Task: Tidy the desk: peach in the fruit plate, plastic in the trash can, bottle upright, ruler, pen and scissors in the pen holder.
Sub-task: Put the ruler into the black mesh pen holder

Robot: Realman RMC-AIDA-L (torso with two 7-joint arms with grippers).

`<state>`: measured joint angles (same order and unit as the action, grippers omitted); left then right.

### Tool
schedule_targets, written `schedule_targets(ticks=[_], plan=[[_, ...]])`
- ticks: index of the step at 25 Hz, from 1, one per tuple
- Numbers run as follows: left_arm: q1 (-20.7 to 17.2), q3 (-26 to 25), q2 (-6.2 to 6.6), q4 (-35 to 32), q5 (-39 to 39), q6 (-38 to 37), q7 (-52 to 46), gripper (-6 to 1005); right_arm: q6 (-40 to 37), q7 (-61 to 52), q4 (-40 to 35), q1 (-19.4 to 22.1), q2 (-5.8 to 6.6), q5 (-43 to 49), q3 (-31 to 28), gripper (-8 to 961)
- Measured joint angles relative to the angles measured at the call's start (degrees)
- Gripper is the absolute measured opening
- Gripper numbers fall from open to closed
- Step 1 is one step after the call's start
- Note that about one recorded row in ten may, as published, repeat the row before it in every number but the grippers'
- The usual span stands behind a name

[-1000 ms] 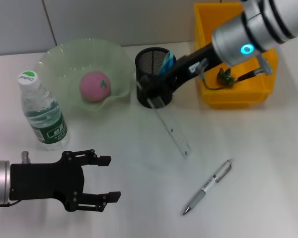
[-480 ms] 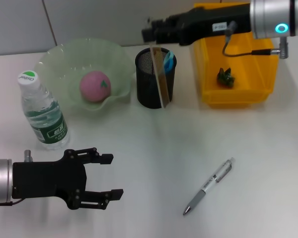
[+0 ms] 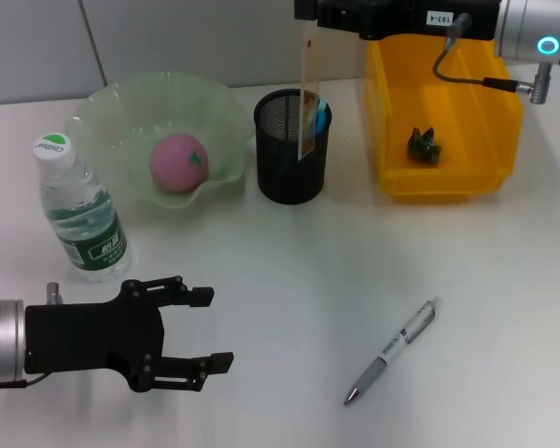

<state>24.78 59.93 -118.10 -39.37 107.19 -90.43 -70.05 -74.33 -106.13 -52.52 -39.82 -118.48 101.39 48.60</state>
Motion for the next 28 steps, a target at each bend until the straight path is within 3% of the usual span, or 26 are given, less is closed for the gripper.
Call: schedule_targets(ticks=[13,28], plan=[[0.3,-2.0,0.02,2.2,-0.3,-0.2,1.6,841,8.2,16.3,10.9,-0.2,-0.17,-13.3,-0.1,411],[0.2,-3.2,-0.04,2.9,-0.4,-0.2,1.7,841,13.0,26.8,19.9,-4.4,-0.47,-14.9,0.3,418]])
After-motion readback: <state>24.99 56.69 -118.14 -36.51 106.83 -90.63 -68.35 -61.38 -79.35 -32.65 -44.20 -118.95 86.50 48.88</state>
